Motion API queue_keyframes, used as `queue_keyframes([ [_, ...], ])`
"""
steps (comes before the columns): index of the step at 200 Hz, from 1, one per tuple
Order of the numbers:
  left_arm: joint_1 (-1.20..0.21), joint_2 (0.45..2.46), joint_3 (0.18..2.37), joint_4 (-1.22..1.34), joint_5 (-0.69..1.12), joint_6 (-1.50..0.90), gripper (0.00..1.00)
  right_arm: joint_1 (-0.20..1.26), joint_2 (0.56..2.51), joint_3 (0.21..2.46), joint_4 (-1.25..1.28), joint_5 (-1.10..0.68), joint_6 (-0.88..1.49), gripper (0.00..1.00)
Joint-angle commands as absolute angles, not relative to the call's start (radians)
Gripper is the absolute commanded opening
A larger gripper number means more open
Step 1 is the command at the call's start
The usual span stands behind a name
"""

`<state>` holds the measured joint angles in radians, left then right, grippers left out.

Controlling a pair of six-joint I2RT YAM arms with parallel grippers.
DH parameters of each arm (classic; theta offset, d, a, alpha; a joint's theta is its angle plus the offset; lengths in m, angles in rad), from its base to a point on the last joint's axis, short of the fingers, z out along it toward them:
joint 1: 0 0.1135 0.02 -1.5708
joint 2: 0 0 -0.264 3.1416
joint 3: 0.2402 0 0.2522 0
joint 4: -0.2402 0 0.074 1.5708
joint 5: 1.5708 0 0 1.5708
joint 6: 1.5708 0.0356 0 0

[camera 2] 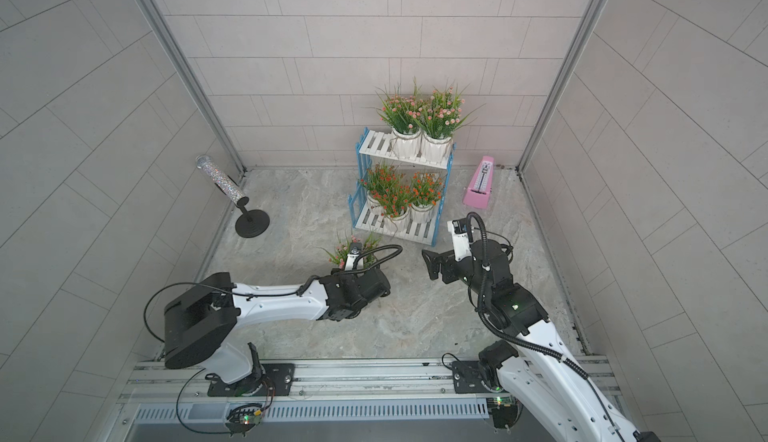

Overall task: Place the baby's breath potted plants on the rack by color
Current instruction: Place the baby's breath potted plant at the center of the board.

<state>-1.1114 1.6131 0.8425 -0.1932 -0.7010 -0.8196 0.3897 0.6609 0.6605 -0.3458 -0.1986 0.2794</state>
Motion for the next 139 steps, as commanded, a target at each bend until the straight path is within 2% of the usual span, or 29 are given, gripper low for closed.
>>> queue_keyframes([
  [1, -1.127, 1.591, 0.77, 0.054, -0.682, -0.672, 0.78, 0.384, 0.65, 0.655, -0.354, -0.206, 0.295, 0.99],
  [27, -1.132, 1.58, 0.662, 0.254, -0.654, -0.578, 0.79, 0.38, 0.649, 0.651, -0.353, -0.21, 0.295, 0.99],
  [62, -1.132, 1.601, 0.581, 0.455, -0.643, -0.486, 0.85, 0.376, 0.649, 0.648, -0.353, -0.218, 0.296, 0.99],
  [82, -1.133, 1.614, 0.563, 0.501, -0.622, -0.459, 0.93, 0.377, 0.646, 0.646, -0.353, -0.224, 0.296, 0.99],
  [88, -1.134, 1.611, 0.556, 0.512, -0.616, -0.458, 1.0, 0.377, 0.644, 0.646, -0.353, -0.224, 0.295, 0.99],
  [139, -1.14, 1.644, 0.437, 0.796, -0.62, -0.377, 1.0, 0.377, 0.612, 0.638, -0.354, -0.236, 0.285, 0.99],
])
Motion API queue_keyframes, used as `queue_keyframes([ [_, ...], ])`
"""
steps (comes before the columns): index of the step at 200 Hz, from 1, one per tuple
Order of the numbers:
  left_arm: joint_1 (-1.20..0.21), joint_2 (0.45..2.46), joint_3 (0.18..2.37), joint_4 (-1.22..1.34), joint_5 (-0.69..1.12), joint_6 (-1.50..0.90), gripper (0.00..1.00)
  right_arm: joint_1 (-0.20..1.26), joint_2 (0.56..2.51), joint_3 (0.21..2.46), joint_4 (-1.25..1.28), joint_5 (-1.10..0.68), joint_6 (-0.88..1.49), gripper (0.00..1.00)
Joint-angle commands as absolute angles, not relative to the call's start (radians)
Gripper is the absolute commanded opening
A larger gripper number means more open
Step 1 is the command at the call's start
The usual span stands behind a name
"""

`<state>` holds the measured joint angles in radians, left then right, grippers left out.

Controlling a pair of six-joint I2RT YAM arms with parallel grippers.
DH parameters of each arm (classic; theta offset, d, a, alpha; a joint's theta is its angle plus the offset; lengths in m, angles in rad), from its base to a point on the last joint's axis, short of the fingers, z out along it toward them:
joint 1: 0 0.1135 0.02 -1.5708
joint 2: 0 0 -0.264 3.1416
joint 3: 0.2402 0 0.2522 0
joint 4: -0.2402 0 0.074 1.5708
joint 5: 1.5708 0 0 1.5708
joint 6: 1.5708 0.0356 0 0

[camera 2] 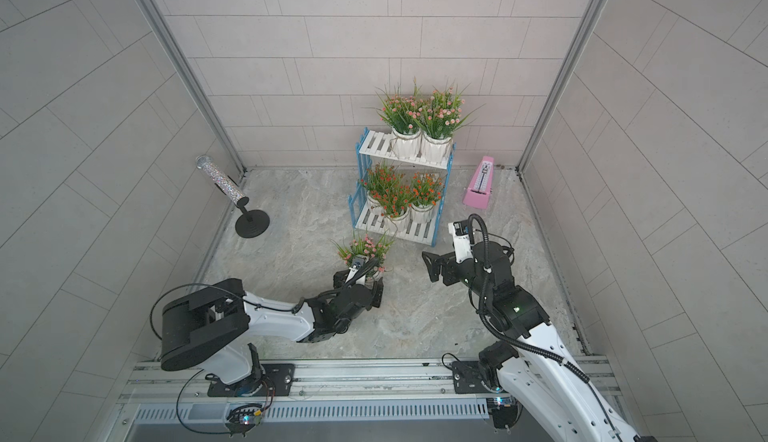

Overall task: Place the baby's breath potted plants on the rack by color
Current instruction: Place the baby's breath potted plant at the center of the board, then pick up the baby's breath potted plant from the center of the board.

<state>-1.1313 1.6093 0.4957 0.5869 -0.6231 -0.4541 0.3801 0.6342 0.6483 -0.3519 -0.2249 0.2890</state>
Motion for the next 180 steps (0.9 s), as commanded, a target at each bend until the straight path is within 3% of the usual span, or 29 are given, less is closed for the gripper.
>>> queue_keyframes([
  [1, -1.14, 1.646, 0.434, 0.805, -0.619, -0.375, 1.0, 0.377, 0.611, 0.638, -0.354, -0.236, 0.285, 0.99],
  [107, -1.151, 1.897, 0.345, 1.328, -0.678, -0.184, 1.0, 0.375, 0.605, 0.629, -0.31, -0.268, 0.278, 0.99],
  [180, -1.124, 1.985, 0.427, 1.364, -0.771, -0.128, 1.0, 0.376, 0.623, 0.629, -0.292, -0.271, 0.271, 0.99],
])
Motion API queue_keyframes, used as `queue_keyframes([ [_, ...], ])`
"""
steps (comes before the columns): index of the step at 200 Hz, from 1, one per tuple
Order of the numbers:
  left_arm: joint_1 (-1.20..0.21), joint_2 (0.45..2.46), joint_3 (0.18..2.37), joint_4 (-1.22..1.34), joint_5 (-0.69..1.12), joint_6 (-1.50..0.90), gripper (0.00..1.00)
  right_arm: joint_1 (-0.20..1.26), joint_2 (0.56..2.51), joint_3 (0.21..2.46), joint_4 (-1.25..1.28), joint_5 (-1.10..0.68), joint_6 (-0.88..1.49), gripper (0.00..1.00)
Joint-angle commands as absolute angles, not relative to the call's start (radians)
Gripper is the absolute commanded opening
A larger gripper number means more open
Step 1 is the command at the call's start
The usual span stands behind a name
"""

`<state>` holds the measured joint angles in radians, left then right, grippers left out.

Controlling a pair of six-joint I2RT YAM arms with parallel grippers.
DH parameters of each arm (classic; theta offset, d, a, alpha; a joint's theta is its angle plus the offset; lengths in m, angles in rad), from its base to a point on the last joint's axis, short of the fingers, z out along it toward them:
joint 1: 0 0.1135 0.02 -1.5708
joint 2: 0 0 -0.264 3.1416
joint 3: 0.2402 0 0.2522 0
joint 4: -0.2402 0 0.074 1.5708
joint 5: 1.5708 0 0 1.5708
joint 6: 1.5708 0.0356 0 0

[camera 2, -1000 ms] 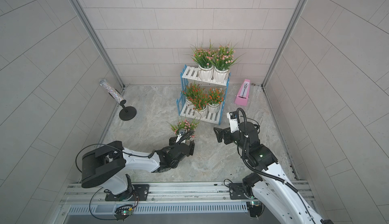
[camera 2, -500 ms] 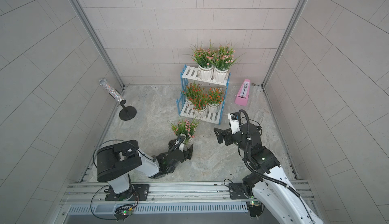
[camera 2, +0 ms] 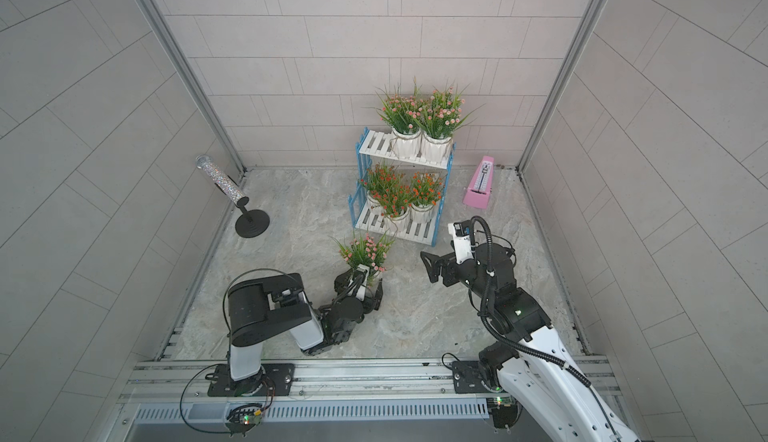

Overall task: Place the baby's breath potted plants on the rack by color
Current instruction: Pick up the baby's breath potted plant from the center of the board.

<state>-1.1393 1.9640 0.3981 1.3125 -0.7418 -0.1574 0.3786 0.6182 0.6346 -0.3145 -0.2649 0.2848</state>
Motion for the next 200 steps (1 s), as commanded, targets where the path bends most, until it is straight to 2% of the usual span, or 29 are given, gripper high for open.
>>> queue_keyframes([
  [1, -1.124, 1.985, 0.427, 1.364, -0.771, -0.129, 1.0, 0.376, 0.624, 0.63, -0.291, -0.272, 0.271, 0.99],
  [200, -0.981, 2.057, 0.537, 1.365, -0.696, -0.237, 1.0, 0.377, 0.695, 0.65, -0.266, -0.295, 0.264, 0.99],
])
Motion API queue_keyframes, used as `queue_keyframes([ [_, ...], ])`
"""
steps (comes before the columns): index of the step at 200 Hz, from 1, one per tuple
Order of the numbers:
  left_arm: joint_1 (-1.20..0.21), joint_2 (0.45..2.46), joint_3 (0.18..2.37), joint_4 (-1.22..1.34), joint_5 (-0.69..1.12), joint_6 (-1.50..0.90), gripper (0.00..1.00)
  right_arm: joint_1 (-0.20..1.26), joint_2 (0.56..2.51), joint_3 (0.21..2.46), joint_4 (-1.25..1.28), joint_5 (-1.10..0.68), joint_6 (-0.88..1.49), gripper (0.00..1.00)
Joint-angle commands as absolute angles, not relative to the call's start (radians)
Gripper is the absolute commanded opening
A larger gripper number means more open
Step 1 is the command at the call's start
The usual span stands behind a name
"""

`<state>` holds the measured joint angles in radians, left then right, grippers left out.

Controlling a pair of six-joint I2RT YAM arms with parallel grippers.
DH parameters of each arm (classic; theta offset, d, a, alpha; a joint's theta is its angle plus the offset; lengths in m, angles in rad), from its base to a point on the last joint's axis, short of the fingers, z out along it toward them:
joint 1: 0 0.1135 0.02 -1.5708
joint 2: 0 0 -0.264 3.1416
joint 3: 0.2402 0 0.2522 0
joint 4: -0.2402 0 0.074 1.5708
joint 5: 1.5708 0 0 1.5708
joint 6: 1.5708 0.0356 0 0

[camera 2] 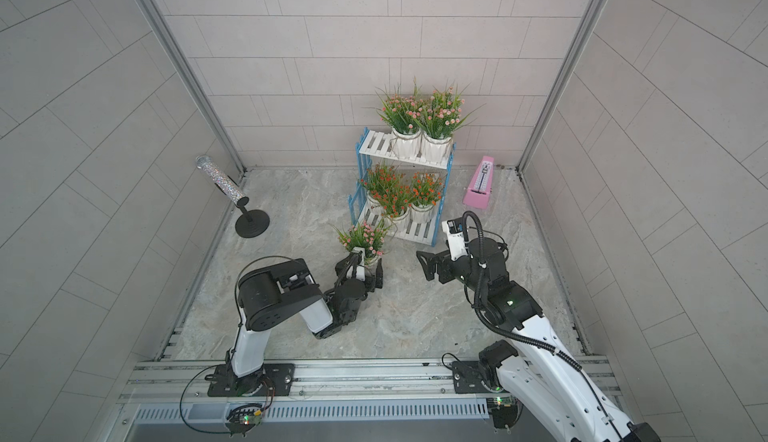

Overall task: Place the baby's breath potted plants on the rack by color
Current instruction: Pick up the baby's breath potted plant from the center of the board.

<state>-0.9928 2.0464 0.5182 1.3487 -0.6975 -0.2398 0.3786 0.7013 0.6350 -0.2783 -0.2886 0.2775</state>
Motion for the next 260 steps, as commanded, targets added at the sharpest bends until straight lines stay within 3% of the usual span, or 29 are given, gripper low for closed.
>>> queue_keyframes([
  [1, -0.98, 2.057, 0.537, 1.365, -0.696, -0.236, 1.0, 0.377, 0.694, 0.649, -0.265, -0.294, 0.265, 0.99],
  [87, -0.912, 2.075, 0.579, 1.367, -0.669, -0.177, 0.99, 0.378, 0.717, 0.655, -0.257, -0.294, 0.258, 0.99],
  [110, -0.899, 2.077, 0.594, 1.366, -0.646, -0.15, 0.94, 0.378, 0.728, 0.655, -0.248, -0.294, 0.256, 0.99],
  [139, -0.899, 2.078, 0.598, 1.365, -0.642, -0.125, 0.77, 0.379, 0.744, 0.654, -0.239, -0.298, 0.256, 0.99],
  [163, -0.898, 2.071, 0.581, 1.364, -0.637, -0.131, 0.74, 0.378, 0.747, 0.651, -0.231, -0.297, 0.253, 0.99],
  [260, -1.066, 1.929, 0.44, 1.362, -0.653, -0.097, 0.7, 0.378, 0.698, 0.6, -0.223, -0.289, 0.269, 0.99],
])
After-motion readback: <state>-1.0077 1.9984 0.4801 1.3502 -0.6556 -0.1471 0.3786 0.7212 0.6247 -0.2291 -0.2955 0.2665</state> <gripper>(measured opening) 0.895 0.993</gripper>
